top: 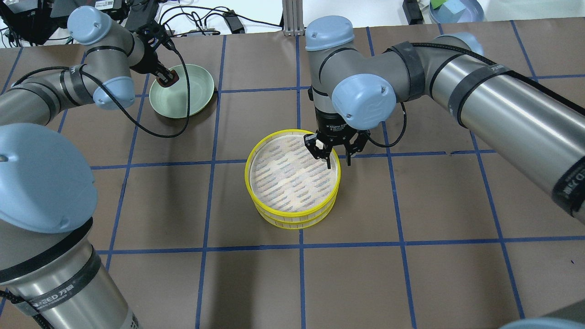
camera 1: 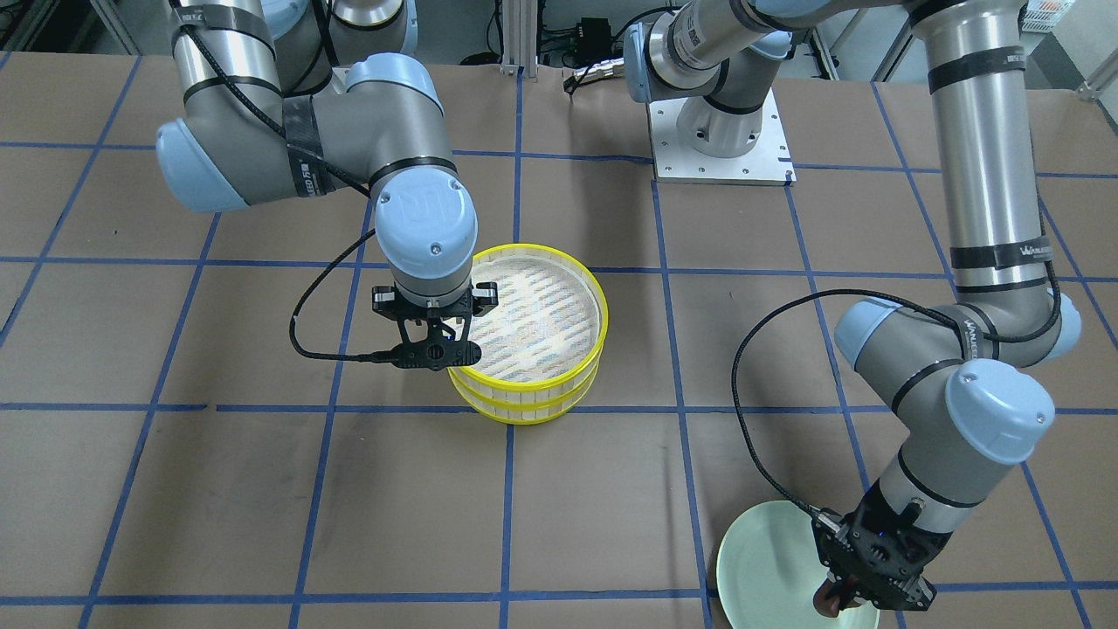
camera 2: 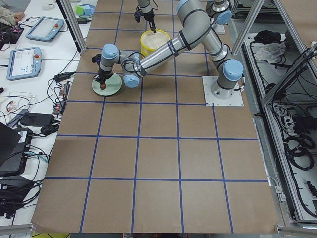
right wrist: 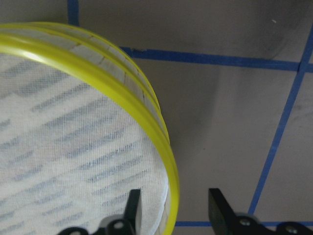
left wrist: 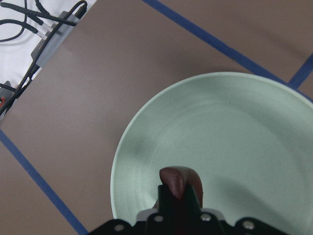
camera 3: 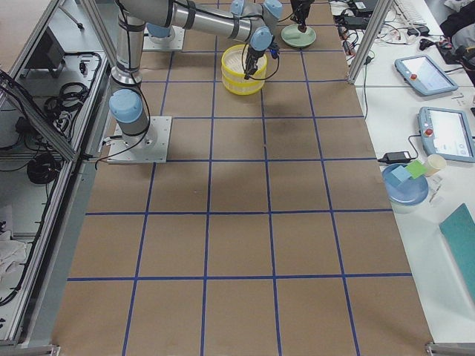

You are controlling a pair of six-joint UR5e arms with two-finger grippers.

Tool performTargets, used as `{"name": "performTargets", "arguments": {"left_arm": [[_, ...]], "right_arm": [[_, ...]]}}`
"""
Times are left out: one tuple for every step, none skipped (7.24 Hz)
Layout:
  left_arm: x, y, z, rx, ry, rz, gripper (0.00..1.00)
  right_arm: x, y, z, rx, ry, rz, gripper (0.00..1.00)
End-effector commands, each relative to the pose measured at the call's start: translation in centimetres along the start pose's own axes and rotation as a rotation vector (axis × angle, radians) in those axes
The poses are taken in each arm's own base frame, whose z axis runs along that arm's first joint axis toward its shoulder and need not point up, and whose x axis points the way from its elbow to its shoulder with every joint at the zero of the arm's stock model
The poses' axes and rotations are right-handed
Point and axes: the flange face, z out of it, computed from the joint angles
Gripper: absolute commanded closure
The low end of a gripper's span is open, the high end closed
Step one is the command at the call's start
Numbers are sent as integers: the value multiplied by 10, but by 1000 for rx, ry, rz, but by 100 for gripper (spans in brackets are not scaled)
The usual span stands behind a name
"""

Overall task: Place buns in different layers of steamer
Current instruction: 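Release the top tier with the right gripper while the left grasps the brown bun, then raise the right gripper away from the steamer while the left gripper lifts the brown bun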

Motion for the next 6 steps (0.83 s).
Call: {"name": "performTargets", "arguments": {"left_arm": [[15, -22, -39, 3, 9, -209, 100], [29, -36, -61, 5, 18, -379, 100], [46, -52, -78, 1, 15, -450, 100], [59, -61, -91, -23, 28, -560, 100], [76, -77, -108, -14, 37, -697, 100], [110, -94, -113, -39, 62, -693, 100]], "right_arm": [[17, 44, -87, 170, -41, 5, 0], [29, 76, -118, 200, -39, 12, 0], [44, 113, -156, 261, -50, 26, 0], [78, 141, -169, 185, -41, 76, 0], [114, 161, -196, 169, -70, 139, 0], [122, 155, -202, 188, -128, 117, 0]]}}
